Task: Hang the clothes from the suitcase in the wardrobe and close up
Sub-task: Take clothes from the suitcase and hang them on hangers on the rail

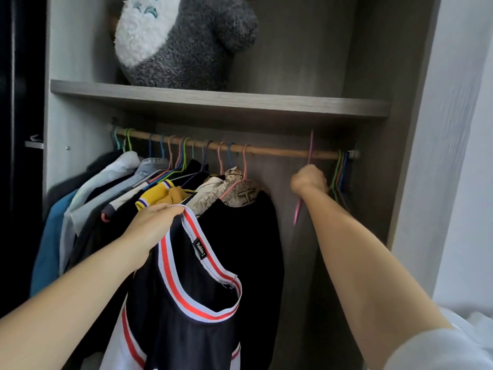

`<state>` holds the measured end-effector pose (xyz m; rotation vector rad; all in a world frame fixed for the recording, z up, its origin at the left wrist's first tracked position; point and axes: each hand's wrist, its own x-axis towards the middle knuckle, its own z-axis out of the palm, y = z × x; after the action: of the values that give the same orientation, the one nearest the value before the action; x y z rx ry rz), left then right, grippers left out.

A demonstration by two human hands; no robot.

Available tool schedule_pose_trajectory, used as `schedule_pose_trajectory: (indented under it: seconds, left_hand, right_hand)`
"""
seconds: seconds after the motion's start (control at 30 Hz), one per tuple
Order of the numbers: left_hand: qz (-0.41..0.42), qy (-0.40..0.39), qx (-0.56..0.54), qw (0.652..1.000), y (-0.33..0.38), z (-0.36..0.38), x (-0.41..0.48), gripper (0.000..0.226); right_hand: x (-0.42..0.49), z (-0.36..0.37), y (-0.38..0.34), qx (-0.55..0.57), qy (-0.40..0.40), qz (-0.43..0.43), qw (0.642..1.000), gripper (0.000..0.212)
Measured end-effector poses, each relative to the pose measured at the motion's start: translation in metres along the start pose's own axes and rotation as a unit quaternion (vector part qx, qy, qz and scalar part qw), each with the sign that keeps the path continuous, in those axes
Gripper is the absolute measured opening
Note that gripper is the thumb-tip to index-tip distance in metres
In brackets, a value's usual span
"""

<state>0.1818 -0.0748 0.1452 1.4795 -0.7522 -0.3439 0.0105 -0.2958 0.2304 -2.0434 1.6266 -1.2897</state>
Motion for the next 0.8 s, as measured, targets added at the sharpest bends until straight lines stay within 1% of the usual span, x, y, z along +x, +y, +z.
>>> schedule_pose_trajectory:
  seconds: [0.07, 0.13, 0.2, 0.27, 0.33, 0.4, 0.43, 0.47, 0.5, 0.57, 0.63, 0.67, 0.7, 0.73, 0.77, 0.8]
  left_hand:
    - [0.003, 0.011, -0.003, 1.0, -0.005, -0.005, -0.002, 0.011]
    - [-0.002, 0.021, 0.004, 1.0, -0.014, -0.014, -0.005, 0.006]
    - [0.002, 0.029, 0.026, 0.999, -0.019, -0.02, -0.012, 0.009]
    - [-0.006, 0.032, 0.031, 0.999, -0.024, -0.023, -0.018, 0.012]
    - [-0.014, 0.043, 0.051, 0.998, -0.028, -0.028, -0.028, 0.014]
    - [-0.022, 0.05, 0.061, 0.997, -0.033, -0.032, -0.035, 0.017]
    - [-0.026, 0.05, 0.061, 0.997, -0.035, -0.034, -0.037, 0.018]
    - [-0.032, 0.05, 0.064, 0.996, -0.038, -0.037, -0.041, 0.019]
    - [-0.034, 0.053, 0.07, 0.996, -0.041, -0.041, -0.044, 0.02]
    - [-0.04, 0.057, 0.083, 0.994, -0.048, -0.049, -0.051, 0.024]
    - [-0.051, 0.056, 0.089, 0.993, -0.055, -0.056, -0.057, 0.03]
    - [-0.06, 0.055, 0.089, 0.993, -0.056, -0.059, -0.061, 0.034]
    - [-0.064, 0.056, 0.092, 0.992, -0.059, -0.062, -0.064, 0.036]
    - [-0.069, 0.056, 0.096, 0.991, -0.059, -0.065, -0.068, 0.033]
    - [-0.073, 0.059, 0.104, 0.99, -0.062, -0.07, -0.072, 0.028]
    - [-0.079, 0.059, 0.108, 0.989, -0.061, -0.072, -0.076, 0.021]
  right_hand:
    - [-0.012, 0.012, 0.004, 0.035, -0.003, 0.01, 0.999, 0.032]
    - [-0.031, 0.028, 0.013, 0.074, -0.007, 0.014, 0.997, 0.031]
    - [-0.055, 0.045, 0.026, 0.111, -0.012, 0.008, 0.994, 0.032]
    - [-0.076, 0.063, 0.039, 0.153, -0.042, 0.009, 0.987, 0.032]
    - [-0.09, 0.075, 0.049, 0.212, -0.089, 0.068, 0.971, 0.037]
    - [-0.096, 0.079, 0.053, 0.277, -0.13, 0.146, 0.941, 0.051]
    - [-0.096, 0.082, 0.056, 0.293, -0.137, 0.165, 0.932, 0.056]
    - [-0.1, 0.081, 0.057, 0.308, -0.138, 0.178, 0.924, 0.053]
    - [-0.104, 0.081, 0.058, 0.326, -0.127, 0.188, 0.918, 0.044]
    - [-0.114, 0.082, 0.059, 0.359, -0.081, 0.196, 0.909, 0.035]
    - [-0.129, 0.078, 0.055, 0.413, -0.058, 0.21, 0.884, 0.029]
    - [-0.137, 0.074, 0.051, 0.453, -0.061, 0.211, 0.864, 0.022]
    - [-0.145, 0.07, 0.046, 0.502, -0.073, 0.214, 0.835, 0.016]
    - [-0.151, 0.066, 0.041, 0.55, -0.092, 0.213, 0.802, 0.018]
    - [-0.16, 0.061, 0.036, 0.589, -0.115, 0.209, 0.772, 0.027]
    - [-0.164, 0.054, 0.03, 0.613, -0.135, 0.193, 0.754, 0.036]
